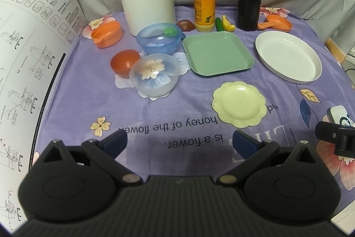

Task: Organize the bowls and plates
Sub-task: 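Move the right tool toward the large white round plate, then grasp the rim of the large white plate with the right gripper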

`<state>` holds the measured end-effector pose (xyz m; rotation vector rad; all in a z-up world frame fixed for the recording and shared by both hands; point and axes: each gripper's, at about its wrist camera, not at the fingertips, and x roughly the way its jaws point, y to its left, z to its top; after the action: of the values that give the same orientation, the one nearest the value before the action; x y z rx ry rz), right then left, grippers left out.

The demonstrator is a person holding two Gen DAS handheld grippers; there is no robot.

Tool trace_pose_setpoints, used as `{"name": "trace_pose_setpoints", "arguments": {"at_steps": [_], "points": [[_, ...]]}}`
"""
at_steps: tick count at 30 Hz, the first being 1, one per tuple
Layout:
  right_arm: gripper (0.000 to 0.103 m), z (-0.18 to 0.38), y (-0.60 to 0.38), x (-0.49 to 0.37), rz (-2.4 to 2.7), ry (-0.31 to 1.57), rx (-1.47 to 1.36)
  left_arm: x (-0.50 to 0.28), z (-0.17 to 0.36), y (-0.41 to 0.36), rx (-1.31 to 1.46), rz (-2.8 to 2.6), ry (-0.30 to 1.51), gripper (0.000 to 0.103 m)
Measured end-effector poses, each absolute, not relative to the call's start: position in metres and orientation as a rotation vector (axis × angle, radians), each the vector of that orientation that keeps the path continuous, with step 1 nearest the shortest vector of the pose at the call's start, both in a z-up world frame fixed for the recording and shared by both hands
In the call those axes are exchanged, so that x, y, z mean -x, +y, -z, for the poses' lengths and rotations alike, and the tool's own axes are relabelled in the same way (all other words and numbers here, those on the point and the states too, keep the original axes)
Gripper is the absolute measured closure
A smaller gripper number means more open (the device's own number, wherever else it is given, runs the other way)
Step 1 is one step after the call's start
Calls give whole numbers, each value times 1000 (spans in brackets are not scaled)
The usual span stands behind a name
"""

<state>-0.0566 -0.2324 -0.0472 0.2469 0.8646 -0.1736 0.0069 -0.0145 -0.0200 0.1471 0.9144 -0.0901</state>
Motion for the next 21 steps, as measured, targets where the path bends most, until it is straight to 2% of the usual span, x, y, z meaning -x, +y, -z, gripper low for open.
{"name": "trace_pose_setpoints", "arguments": {"at_steps": [16, 21], "points": [[0, 64, -250, 43, 183, 892, -272, -30, 32, -26, -138, 145, 917, 0], [0, 64, -275, 30, 143, 826, -329, -53, 30, -46, -161, 225, 905, 0]]}}
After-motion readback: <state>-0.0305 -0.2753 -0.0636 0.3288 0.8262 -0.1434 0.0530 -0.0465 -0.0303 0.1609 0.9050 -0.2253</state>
